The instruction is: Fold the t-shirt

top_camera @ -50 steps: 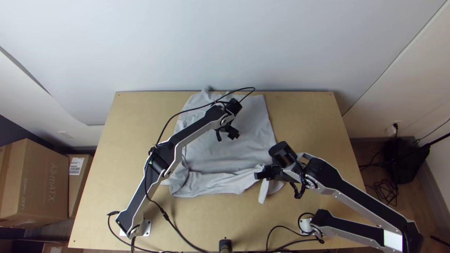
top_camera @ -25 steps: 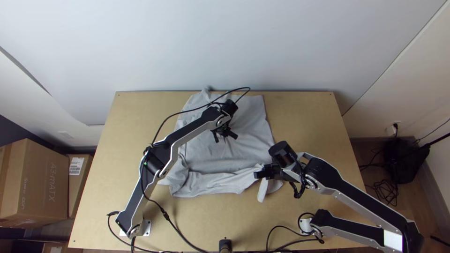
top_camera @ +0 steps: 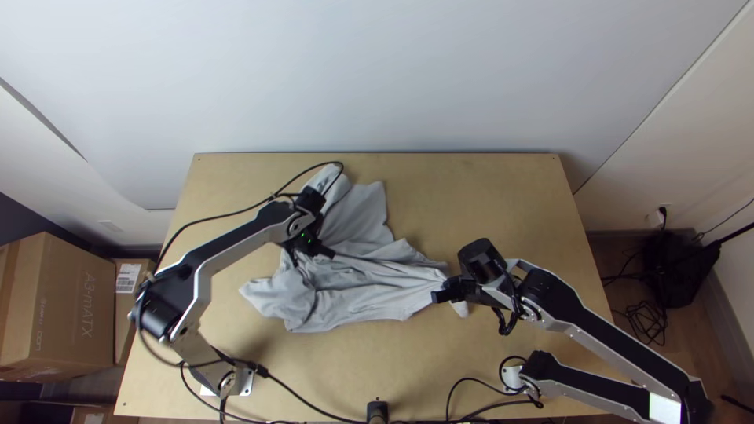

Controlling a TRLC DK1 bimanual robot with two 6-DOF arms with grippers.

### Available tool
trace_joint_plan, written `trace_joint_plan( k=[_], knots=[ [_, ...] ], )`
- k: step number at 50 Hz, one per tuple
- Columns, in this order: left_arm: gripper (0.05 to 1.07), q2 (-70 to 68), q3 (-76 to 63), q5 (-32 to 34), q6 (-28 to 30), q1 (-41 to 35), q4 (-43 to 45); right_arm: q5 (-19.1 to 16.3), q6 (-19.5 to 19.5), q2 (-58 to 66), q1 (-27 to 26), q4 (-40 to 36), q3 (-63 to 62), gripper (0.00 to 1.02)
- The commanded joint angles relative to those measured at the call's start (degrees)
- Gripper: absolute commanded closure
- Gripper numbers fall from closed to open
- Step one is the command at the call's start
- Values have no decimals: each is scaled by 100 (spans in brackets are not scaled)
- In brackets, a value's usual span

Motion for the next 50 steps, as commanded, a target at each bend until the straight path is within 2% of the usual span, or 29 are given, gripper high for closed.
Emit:
trace_joint_plan(
  k=[1, 13, 22, 23, 25, 30, 31, 32, 37, 44, 47, 50],
  knots=[
    [104, -790, -710, 71, 111, -90, -302, 74, -268, -177, 13, -17, -126, 100],
    [104, -1818, -1343, 115, 120, -503, -1805, 30, -532, -203, -505, 177, -56, 100],
    [104, -2890, -1439, 1073, 559, -609, -1928, -207, -558, -151, -901, 291, -82, 100],
    [100, -2996, -1413, 1117, 559, -574, -1832, -207, -549, -142, -910, 309, -91, 100],
    [83, -3110, -1316, 1196, 559, -503, -1788, -207, -540, -142, -910, 326, -100, 100],
    [24, -2978, -1009, 1706, 770, -161, -1964, -216, -479, -159, -910, 326, -108, 100],
    [14, -2908, -938, 1767, 814, -99, -1999, -225, -479, -168, -910, 326, -108, 100],
    [10, -2829, -850, 1794, 832, -20, -2007, -225, -479, -177, -910, 326, -108, 100],
    [10, -2389, -262, 2057, 770, 384, -1858, -225, -470, -230, -927, 326, -126, 100],
    [10, -1510, 705, 2136, 313, 736, -1375, -225, -461, -283, -1024, 326, -91, 100],
    [10, -974, 1180, 2031, 111, 832, -1252, -225, -417, -283, -1033, 326, -64, 100],
    [11, -465, 1654, 1591, -38, 824, -1199, -225, -382, -283, -1033, 326, -64, 100]
  ],
)
